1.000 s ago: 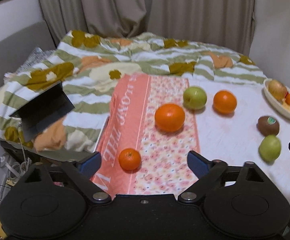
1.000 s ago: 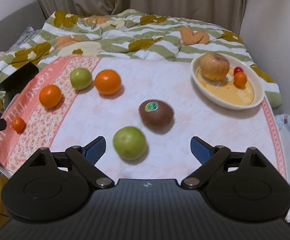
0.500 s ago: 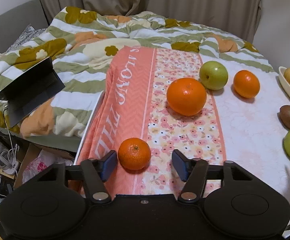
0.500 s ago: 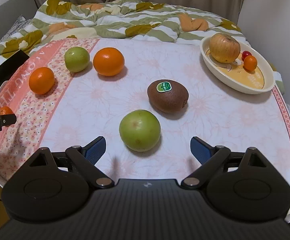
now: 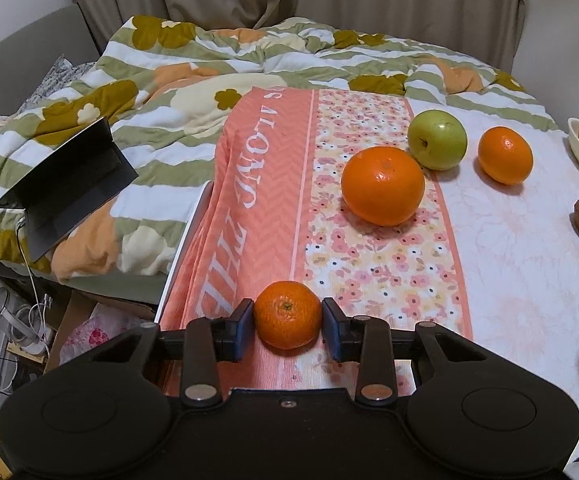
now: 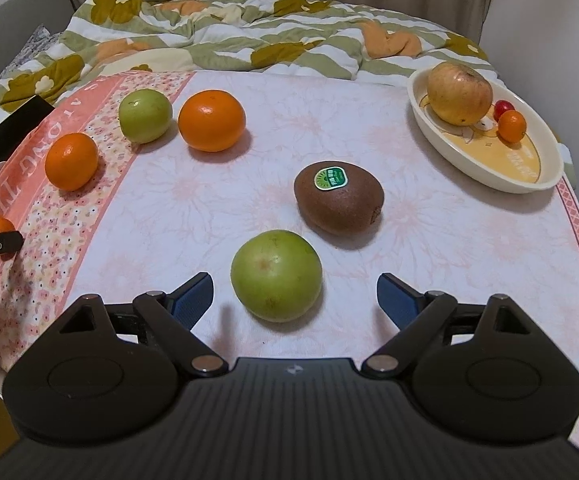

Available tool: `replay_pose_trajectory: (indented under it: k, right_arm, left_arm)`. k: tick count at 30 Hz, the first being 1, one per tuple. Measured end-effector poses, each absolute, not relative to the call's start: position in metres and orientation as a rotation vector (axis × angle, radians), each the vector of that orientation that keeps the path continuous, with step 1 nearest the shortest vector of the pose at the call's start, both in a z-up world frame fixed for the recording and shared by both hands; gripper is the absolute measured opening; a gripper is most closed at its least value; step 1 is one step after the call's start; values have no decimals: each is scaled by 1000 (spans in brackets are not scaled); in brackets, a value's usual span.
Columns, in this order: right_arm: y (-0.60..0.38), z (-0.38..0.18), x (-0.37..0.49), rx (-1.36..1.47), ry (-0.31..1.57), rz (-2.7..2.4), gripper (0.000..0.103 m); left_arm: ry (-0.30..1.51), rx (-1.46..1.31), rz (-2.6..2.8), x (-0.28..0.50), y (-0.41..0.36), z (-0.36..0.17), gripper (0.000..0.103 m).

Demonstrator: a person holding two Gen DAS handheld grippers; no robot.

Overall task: Organize fruits
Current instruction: 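Grasp a mandarin with the left tool while the right tool grasps a green apple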

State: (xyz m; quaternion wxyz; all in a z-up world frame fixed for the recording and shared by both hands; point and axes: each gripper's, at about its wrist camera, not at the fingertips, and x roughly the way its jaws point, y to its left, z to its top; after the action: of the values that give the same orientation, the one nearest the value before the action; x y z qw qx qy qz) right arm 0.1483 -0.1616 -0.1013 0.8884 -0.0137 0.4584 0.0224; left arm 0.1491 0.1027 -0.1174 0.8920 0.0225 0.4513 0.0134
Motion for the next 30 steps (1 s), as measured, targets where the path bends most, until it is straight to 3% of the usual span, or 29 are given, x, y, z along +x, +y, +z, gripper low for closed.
replay_pose_trajectory:
  k: [6,9,11,12,30]
  right_arm:
    - [-159,-109,158,-34,964,66,102]
    - [-156,-114,162,-41,977,79,92]
    - [-155,-117,164,-44,989,70,73]
    - [-155,-117,164,-36,994,79,69]
    - [-165,-69,141,19,907,75,69]
  left_arm:
    - [943,40,19,143,101,-117,40]
    - [944,46,14,139,100,-117,40]
    - [948,44,8,136,98,-117,40]
    - [953,32,5,136,98,-116,40]
    - [845,30,-41,111,78,-62,40]
